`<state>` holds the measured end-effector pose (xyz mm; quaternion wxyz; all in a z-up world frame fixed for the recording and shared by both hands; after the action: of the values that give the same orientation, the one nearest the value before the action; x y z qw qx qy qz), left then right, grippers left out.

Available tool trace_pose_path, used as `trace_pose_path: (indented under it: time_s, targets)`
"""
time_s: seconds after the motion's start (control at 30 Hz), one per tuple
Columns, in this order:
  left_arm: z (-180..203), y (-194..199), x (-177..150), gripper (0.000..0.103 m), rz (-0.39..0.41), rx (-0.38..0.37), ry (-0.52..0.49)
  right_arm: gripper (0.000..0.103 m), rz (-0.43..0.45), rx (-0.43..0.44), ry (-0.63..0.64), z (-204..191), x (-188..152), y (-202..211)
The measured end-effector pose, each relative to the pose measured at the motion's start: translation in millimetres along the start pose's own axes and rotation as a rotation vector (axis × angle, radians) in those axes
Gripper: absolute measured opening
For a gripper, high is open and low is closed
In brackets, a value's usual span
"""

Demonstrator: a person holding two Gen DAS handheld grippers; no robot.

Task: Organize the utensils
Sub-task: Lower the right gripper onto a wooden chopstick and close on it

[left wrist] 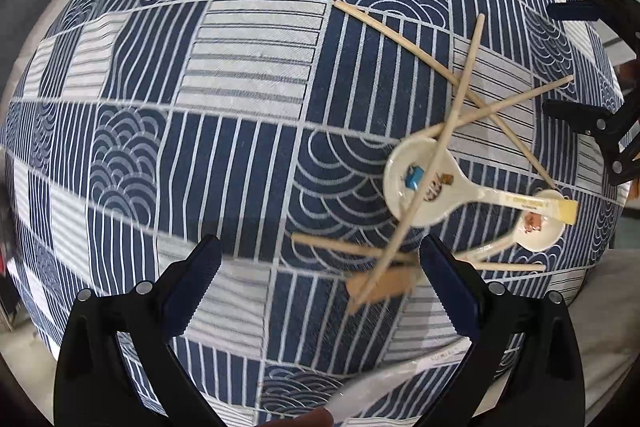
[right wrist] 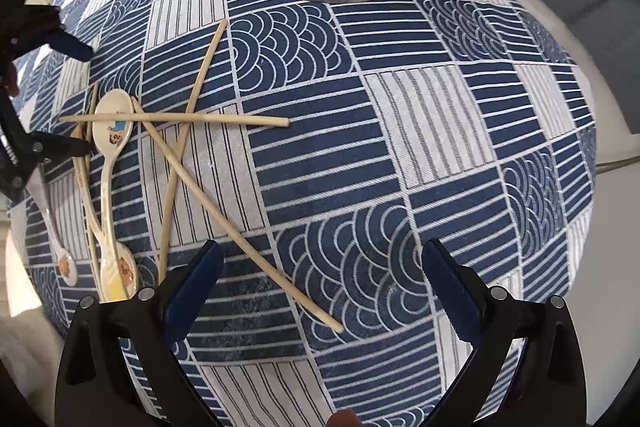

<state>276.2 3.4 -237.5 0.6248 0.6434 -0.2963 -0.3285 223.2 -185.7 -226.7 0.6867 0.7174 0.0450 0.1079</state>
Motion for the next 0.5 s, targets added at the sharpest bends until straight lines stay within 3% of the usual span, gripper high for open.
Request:
trace_pose_path:
  time_s: [0.23,0.43,0.5]
  targets:
    - [2.0,-8.0,36.8,0.099,-0.012,0.015,-0.094,0.096,0.001,0.031,0.035,2.5,13.7,-10.1]
    - [3.5,-15.5,57.1,0.099,-0.065,0.019,-0.123,0.097,0.041,0.028,0.033,0.8,11.5,-7.5]
    - [4.0,-18.0,63.7,0.099,-0.058,0.014,-0.080,0.097,0.051,0.031,0.039,-0.4,7.4,-5.7]
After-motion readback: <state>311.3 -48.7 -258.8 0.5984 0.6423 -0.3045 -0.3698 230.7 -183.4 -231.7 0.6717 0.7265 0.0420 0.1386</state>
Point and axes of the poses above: each gripper's, at about its wrist camera, not at the fingertips, and y roughly against the way its jaws point, z to its right, x to its top, the point moved 7 cm from there along -y, roughly the way its jaws point, and after that the axes turned 2 degrees about -z, right-handed, at the moved point
